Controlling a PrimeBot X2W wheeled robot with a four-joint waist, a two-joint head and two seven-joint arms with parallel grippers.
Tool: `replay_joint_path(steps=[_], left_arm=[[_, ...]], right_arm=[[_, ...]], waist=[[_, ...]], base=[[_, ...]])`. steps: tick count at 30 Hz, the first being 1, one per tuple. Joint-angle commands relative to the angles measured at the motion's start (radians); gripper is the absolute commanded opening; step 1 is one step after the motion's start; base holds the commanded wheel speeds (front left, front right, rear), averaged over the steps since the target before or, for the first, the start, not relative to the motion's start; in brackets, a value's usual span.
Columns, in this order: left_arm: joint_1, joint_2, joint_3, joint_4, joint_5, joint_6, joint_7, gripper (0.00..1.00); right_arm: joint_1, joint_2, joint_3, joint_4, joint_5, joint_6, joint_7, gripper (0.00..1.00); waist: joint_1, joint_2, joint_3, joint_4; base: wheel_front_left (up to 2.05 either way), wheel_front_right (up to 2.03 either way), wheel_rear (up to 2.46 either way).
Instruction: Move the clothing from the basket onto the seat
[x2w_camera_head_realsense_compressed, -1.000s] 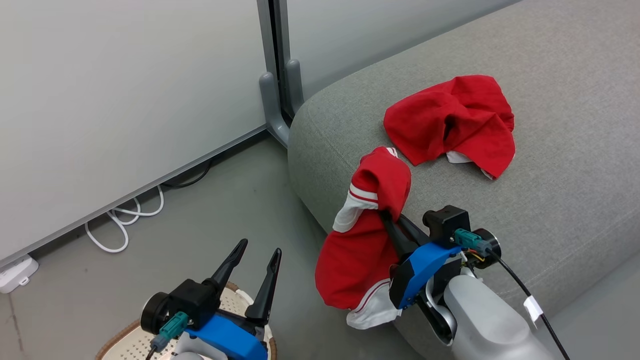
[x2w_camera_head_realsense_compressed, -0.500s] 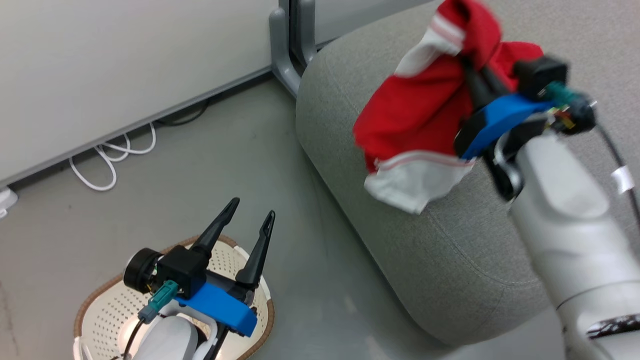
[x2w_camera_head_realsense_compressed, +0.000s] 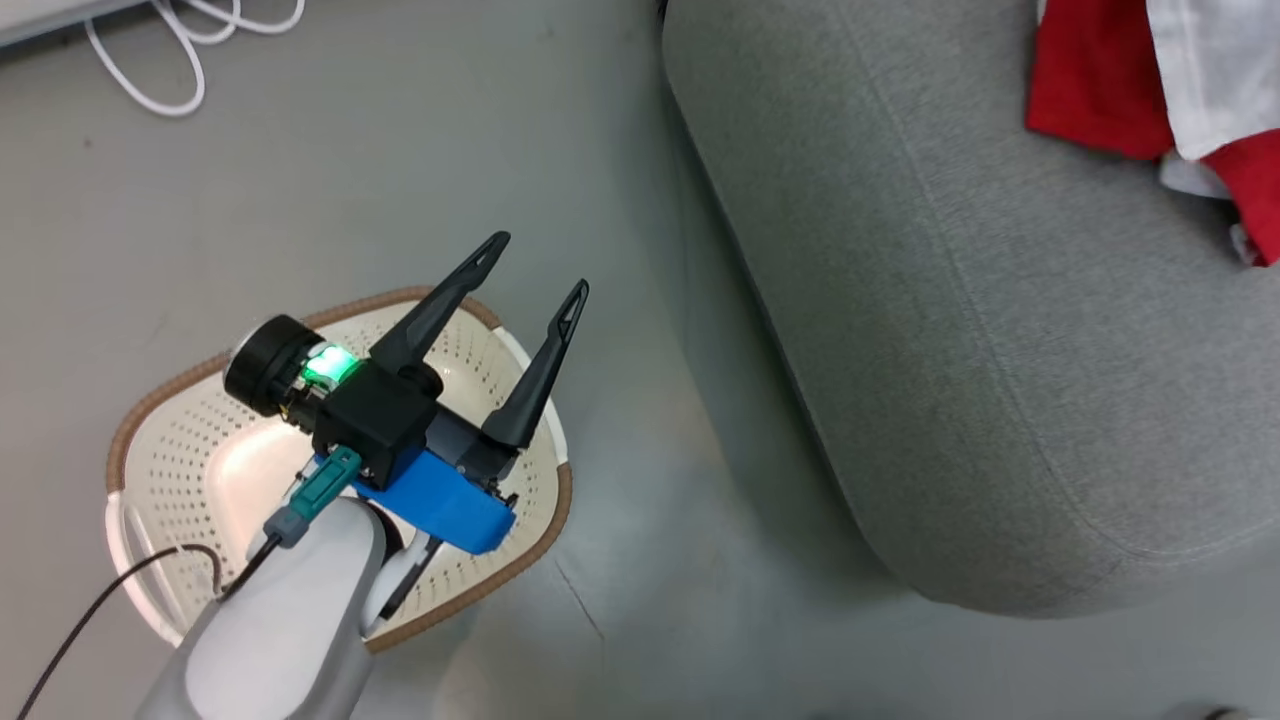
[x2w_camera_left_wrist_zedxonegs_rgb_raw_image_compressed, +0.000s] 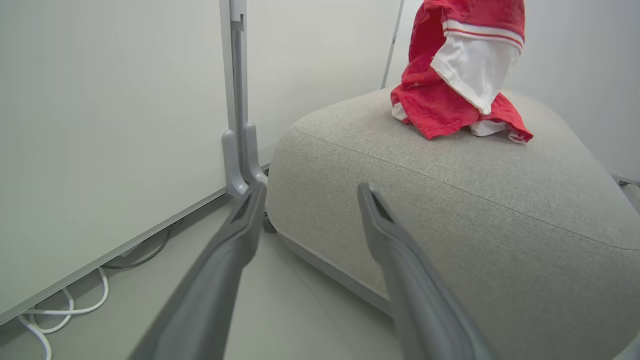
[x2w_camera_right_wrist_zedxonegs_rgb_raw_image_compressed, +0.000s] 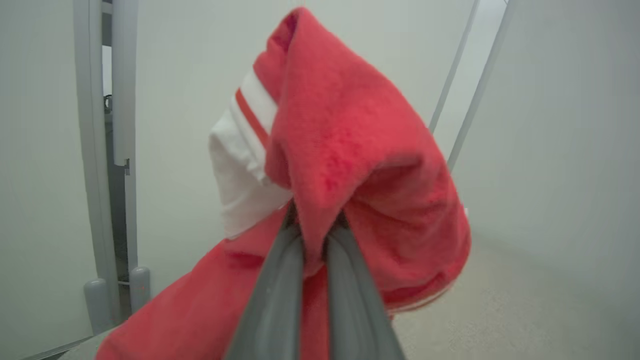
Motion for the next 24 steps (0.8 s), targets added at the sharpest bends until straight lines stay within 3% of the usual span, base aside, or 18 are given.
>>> replay_joint_path(steps=[1, 10, 19, 20, 21, 22, 23, 24], left_arm=[[-0.028, 0.027, -0.006, -0.008, 0.001, -0.001, 0.004, 1.00], [-0.048, 0.056, -0.001, -0.021, -0.010, 0.000, 0.006, 1.00], [-0.028, 0.045, 0.003, 0.001, -0.026, 0.008, -0.001, 1.00], [-0.023, 0.044, 0.003, 0.006, -0.029, 0.008, -0.002, 1.00], [-0.019, 0.040, 0.002, 0.012, -0.029, 0.007, -0.003, 1.00], [-0.015, 0.037, 0.000, 0.017, -0.032, 0.007, -0.004, 1.00], [-0.011, 0.032, -0.001, 0.022, -0.036, 0.007, -0.005, 1.00], [-0.007, 0.026, -0.001, 0.027, -0.037, 0.007, -0.006, 1.00]], right_arm=[[0.043, 0.010, -0.040, 0.009, -0.005, -0.001, -0.012, 0.00], [0.151, 0.100, -0.105, 0.116, -0.077, 0.000, -0.057, 0.00], [0.183, 0.119, -0.123, 0.146, -0.122, 0.000, -0.081, 0.00], [0.186, 0.117, -0.123, 0.145, -0.130, 0.000, -0.083, 0.04], [0.190, 0.117, -0.122, 0.144, -0.136, 0.000, -0.085, 0.15], [0.197, 0.116, -0.121, 0.143, -0.143, 0.000, -0.085, 0.41], [0.205, 0.114, -0.121, 0.142, -0.149, 0.000, -0.086, 0.58], [0.211, 0.115, -0.120, 0.142, -0.154, 0.000, -0.087, 1.00]], waist=[[-0.0002, 0.0000, 0.105, 0.056], [-0.0002, 0.0000, 0.151, 0.054], [-0.0002, 0.0000, 0.102, 0.054], [-0.0002, 0.0000, 0.091, 0.055], [-0.0002, 0.0000, 0.079, 0.057], [-0.0002, 0.0000, 0.064, 0.060], [-0.0002, 0.0000, 0.049, 0.063], [-0.0002, 0.0000, 0.032, 0.067]], base=[[0.00, 0.00, 0.00], [0.00, 0.00, 0.00], [0.00, 0.00, 0.00], [0.00, 0.00, 0.00], [0.00, 0.00, 0.00], [0.00, 0.00, 0.00], [0.00, 0.00, 0.00], [0.00, 0.00, 0.00]])
